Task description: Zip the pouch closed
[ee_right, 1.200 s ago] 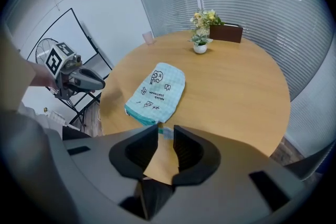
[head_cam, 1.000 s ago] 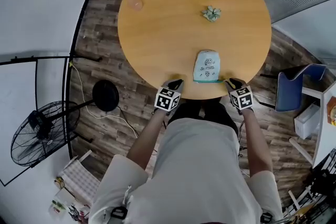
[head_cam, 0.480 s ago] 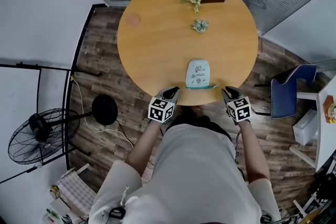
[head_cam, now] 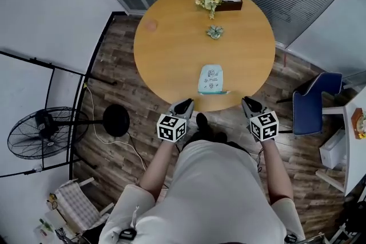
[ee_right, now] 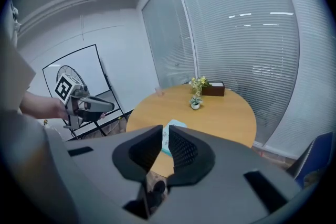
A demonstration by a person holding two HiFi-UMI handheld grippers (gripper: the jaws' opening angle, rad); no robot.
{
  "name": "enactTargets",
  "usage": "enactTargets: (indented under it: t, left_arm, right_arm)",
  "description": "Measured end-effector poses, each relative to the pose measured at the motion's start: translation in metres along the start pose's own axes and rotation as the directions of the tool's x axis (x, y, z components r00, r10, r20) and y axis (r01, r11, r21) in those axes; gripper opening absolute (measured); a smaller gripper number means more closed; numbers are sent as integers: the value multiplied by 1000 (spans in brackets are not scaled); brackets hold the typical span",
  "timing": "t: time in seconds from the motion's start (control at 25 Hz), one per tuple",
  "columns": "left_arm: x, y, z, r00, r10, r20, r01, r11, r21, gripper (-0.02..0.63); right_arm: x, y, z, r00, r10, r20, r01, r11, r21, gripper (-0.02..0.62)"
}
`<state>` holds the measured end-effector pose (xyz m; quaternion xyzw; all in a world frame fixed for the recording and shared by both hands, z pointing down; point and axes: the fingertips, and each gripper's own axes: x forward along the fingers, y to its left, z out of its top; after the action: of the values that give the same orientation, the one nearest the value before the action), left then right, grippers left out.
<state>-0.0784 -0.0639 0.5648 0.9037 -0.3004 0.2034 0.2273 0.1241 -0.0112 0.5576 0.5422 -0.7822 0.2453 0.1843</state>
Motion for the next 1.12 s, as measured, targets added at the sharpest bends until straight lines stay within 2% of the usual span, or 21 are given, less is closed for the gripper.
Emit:
enactTargets:
  t: [0.2,0.68,1.12]
  left_arm:
    - [-34,-32,6,998,24,59,-24,1000,-5,23]
    - [-111,-81,38,977,92,194,-109,991,75,23]
    - [-154,-63,45,970,75,231,-102,989,105,23]
  right_arm:
    - [-38,16,7,998,25,55,-23,999,-33,32]
    - [-96,54,29,982,101,160,-87,992,-95,20]
    - [-107,84,46,974,76,213,-54,993,-108,11]
